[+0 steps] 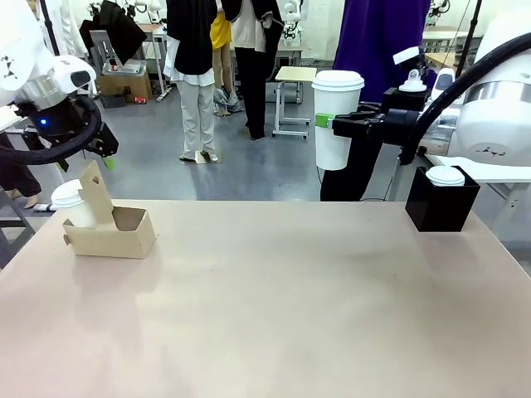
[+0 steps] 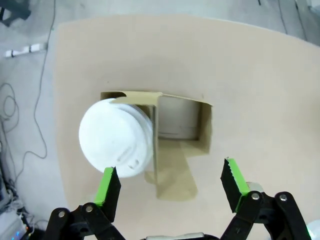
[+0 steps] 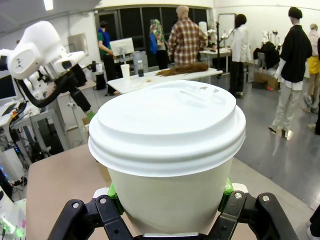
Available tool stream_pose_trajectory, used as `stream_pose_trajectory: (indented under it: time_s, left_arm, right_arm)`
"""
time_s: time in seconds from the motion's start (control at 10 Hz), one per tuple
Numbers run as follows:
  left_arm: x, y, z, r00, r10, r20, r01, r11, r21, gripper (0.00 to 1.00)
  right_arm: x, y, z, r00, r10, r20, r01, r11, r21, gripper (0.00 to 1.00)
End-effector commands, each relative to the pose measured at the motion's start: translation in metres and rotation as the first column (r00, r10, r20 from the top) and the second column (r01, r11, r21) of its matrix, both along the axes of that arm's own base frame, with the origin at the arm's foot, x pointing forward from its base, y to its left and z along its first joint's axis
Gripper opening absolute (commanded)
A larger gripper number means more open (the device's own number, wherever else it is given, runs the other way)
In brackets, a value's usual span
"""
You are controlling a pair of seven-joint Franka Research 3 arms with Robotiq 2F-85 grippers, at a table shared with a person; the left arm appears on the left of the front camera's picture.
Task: Pour a drink into a cup and package it in a carrier.
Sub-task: Position the Cup Carrier in the center of the table.
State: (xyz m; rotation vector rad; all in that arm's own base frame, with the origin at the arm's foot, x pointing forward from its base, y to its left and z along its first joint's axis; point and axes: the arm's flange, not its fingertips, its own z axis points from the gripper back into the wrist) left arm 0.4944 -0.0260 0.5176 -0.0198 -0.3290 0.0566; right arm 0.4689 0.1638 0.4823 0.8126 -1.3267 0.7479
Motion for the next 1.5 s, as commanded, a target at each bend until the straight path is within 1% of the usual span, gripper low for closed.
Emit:
stream_pose_trajectory:
  time_s: [0.0, 0.1, 0.2, 0.3, 0.4, 0.5, 0.7, 0.8, 0.9, 1.1, 1.2, 1.3, 1.4]
  left_arm:
    - [0.013, 0.0, -0.001, 0.999, 0.033, -0.017, -0.033, 0.999, 0.011, 1.0]
    - [0.02, 0.004, -0.006, 0.999, 0.017, -0.034, -0.017, 1.0, -0.002, 1.0]
    - [0.022, 0.005, -0.007, 1.0, 0.005, -0.028, -0.005, 1.0, 0.01, 0.92]
    - [0.02, 0.003, -0.007, 0.999, 0.017, -0.033, -0.017, 1.0, 0.021, 0.41]
    - [0.022, 0.003, -0.008, 0.999, 0.024, -0.032, -0.023, 0.999, 0.038, 0.33]
    - [0.025, 0.006, -0.011, 0.998, 0.047, -0.028, -0.046, 0.997, 0.058, 0.0]
    - [0.028, 0.01, -0.012, 0.998, 0.044, -0.037, -0.042, 0.998, 0.051, 0.0]
    - [0.029, 0.013, -0.012, 0.998, 0.043, -0.036, -0.041, 0.998, 0.048, 0.04]
    - [0.031, 0.015, -0.012, 0.999, 0.044, -0.031, -0.042, 0.998, 0.04, 0.0]
    - [0.031, 0.01, -0.012, 0.998, 0.053, -0.029, -0.052, 0.998, 0.044, 0.0]
    - [0.031, 0.006, -0.015, 0.986, 0.03, -0.165, -0.027, 0.999, 0.021, 0.0]
    - [0.027, 0.012, -0.015, 0.999, 0.025, -0.029, -0.024, 0.999, 0.034, 0.0]
    - [0.027, 0.012, -0.015, 0.999, 0.025, -0.029, -0.024, 0.999, 0.034, 0.0]
  right_arm:
    - [0.002, 0.005, 0.002, 1.0, -0.009, 0.023, 0.009, 1.0, 0.021, 0.8]
    - [0.002, 0.005, 0.002, 1.0, -0.009, 0.023, 0.009, 1.0, 0.021, 0.8]
    - [0.002, 0.005, 0.002, 1.0, -0.009, 0.023, 0.009, 1.0, 0.021, 0.8]
    - [0.002, 0.005, 0.002, 1.0, -0.009, 0.023, 0.009, 1.0, 0.021, 0.8]
    - [0.002, 0.005, 0.002, 1.0, -0.009, 0.023, 0.009, 1.0, 0.021, 0.8]
    - [0.002, 0.005, 0.002, 1.0, -0.009, 0.023, 0.009, 1.0, 0.021, 0.8]
    - [0.002, 0.005, 0.002, 1.0, -0.009, 0.023, 0.009, 1.0, 0.021, 0.8]
    - [0.002, 0.005, 0.002, 1.0, -0.009, 0.023, 0.009, 1.0, 0.021, 0.8]
    - [0.002, 0.005, 0.002, 1.0, -0.009, 0.023, 0.009, 1.0, 0.021, 0.8]
    - [0.002, 0.005, 0.002, 1.0, -0.009, 0.023, 0.009, 1.0, 0.021, 0.8]
    - [0.002, 0.005, 0.002, 1.0, -0.009, 0.023, 0.009, 1.0, 0.021, 0.8]
    - [0.002, 0.005, 0.002, 1.0, -0.009, 0.023, 0.009, 1.0, 0.021, 0.8]
    - [0.002, 0.005, 0.002, 1.0, -0.009, 0.023, 0.009, 1.0, 0.021, 0.8]
